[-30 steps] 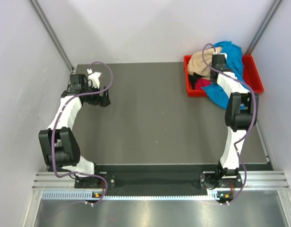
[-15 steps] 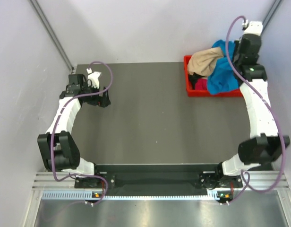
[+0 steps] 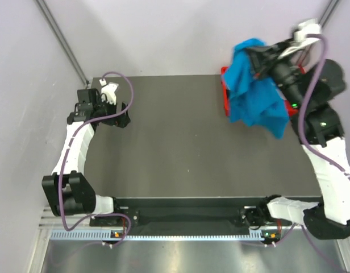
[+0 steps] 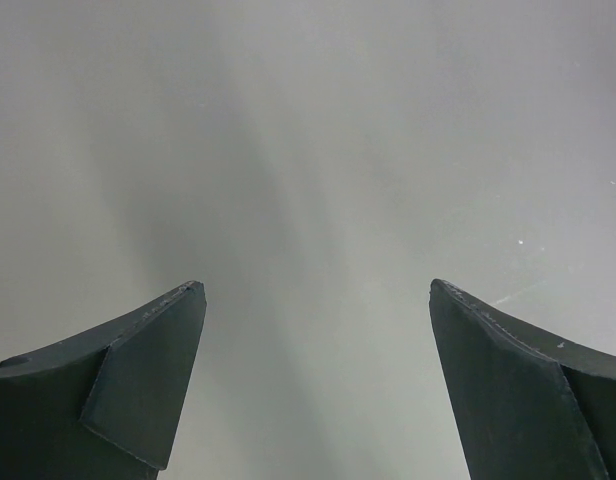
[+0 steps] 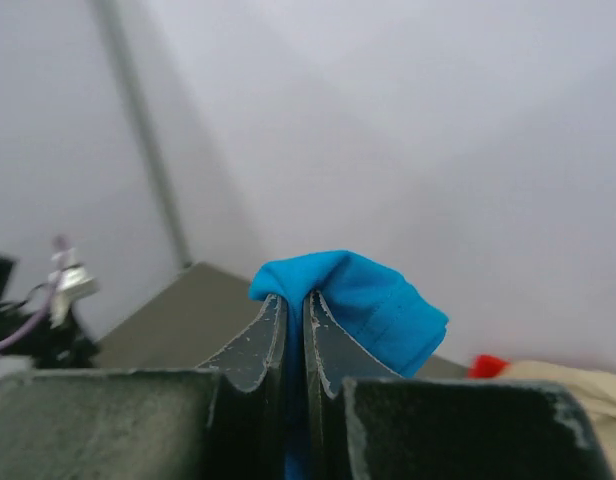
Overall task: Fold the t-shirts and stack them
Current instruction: Move the tshirt to the center of the board
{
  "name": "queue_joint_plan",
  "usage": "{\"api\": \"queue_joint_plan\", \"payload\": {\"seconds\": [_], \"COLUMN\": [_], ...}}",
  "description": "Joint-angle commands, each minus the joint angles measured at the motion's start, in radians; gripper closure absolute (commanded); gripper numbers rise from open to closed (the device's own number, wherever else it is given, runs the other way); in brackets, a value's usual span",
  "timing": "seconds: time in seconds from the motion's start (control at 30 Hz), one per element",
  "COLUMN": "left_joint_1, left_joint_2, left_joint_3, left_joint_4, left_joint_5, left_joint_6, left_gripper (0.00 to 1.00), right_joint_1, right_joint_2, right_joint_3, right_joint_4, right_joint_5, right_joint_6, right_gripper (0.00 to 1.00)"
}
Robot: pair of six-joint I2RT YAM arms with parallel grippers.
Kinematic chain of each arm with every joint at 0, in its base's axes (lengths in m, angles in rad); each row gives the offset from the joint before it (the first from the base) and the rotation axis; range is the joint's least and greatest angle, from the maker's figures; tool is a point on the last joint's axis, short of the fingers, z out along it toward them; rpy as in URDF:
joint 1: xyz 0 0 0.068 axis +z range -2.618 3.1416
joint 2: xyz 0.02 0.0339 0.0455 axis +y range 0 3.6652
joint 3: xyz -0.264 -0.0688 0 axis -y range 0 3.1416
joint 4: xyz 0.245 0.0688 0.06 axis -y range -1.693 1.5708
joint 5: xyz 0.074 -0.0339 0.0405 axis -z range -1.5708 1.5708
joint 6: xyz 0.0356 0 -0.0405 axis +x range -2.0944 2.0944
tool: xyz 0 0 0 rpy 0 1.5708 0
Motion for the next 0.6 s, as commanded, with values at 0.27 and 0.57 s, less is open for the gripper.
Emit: {"api": "queue_joint_plan", "payload": {"seconds": [0.27, 0.57], "left_joint_1": [0.002, 0.002], "left_joint_2": [-0.109, -0.113], "left_joint_3": [0.008, -0.07], "left_joint_4": [0.014, 0.028], "left_joint_5": [-0.147, -0.137], "left_joint_6": [0.005, 0.064], "left_gripper": [0.01, 0.07], "right_joint_1": [0.421, 0.446], "right_joint_2": [0.477, 0.841], "right_joint_3": [0.054, 0.195], "right_joint_4": [0.117, 0.134], "right_joint_5": [0.106, 0.042], "right_joint_6": [0.129, 0.144], "right_gripper": [1.0, 0.91]}}
